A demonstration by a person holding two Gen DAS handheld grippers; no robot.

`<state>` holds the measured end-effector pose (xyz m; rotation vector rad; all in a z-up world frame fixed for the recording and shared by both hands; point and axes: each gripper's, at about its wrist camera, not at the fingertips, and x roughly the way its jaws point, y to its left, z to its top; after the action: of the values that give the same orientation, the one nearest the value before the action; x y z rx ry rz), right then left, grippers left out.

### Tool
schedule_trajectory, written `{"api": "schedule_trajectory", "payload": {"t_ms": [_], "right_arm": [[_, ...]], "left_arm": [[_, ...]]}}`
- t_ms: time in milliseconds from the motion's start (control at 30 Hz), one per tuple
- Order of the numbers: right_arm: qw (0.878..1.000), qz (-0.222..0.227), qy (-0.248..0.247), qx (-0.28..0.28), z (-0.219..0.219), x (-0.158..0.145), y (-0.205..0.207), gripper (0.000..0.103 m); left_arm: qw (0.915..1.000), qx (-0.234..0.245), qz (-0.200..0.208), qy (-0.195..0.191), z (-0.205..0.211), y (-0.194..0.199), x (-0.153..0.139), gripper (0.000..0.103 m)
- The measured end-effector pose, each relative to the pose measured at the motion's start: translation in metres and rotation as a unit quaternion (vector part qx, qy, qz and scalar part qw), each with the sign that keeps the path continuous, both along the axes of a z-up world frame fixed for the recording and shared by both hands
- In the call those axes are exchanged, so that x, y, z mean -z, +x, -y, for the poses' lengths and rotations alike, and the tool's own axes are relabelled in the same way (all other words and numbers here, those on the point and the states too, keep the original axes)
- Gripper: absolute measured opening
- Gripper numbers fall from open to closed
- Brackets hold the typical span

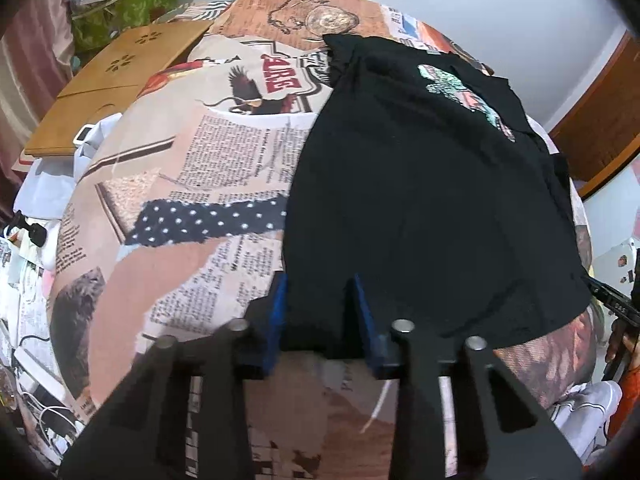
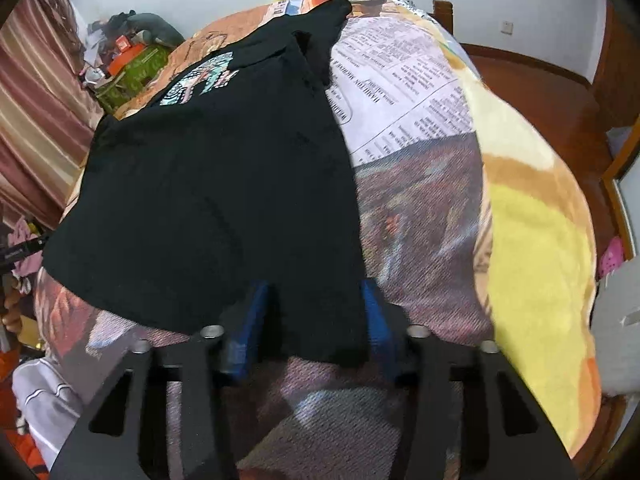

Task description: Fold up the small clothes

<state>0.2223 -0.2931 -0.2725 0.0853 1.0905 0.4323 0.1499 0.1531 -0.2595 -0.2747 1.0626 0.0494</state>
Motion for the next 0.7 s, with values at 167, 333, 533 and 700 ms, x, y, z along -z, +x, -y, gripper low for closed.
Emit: {"api": "schedule_trajectory", "payload": {"t_ms": [167, 333, 533, 700], "right_arm": [[1.0, 0.008, -0.003, -0.013, -0.007, -0.005, -0.002, 0.007], [0.999, 0.044, 0.001, -0.017, -0.009, -0.024, -0.004, 0.006], [0.994, 0.104, 0.014, -0.02, -0.009, -0.069, 0.005, 0.005], [0.987, 0.154, 0.022, -0.03, -0.016, -0.105, 0.015, 0.005]], "left_arm": [[0.9999, -0.01, -0.003, 0.005, 0.0, 0.003, -0.004, 0.006], [0.9995, -0.018, 0.027, 0.005, -0.008, 0.005, -0.027, 0.004], [0.9958, -0.016, 0.09, 0.008, -0.007, 0.017, -0.077, 0.004], [0.9905, -0.004, 0.136, 0.016, 0.002, 0.033, -0.117, 0.004]]}}
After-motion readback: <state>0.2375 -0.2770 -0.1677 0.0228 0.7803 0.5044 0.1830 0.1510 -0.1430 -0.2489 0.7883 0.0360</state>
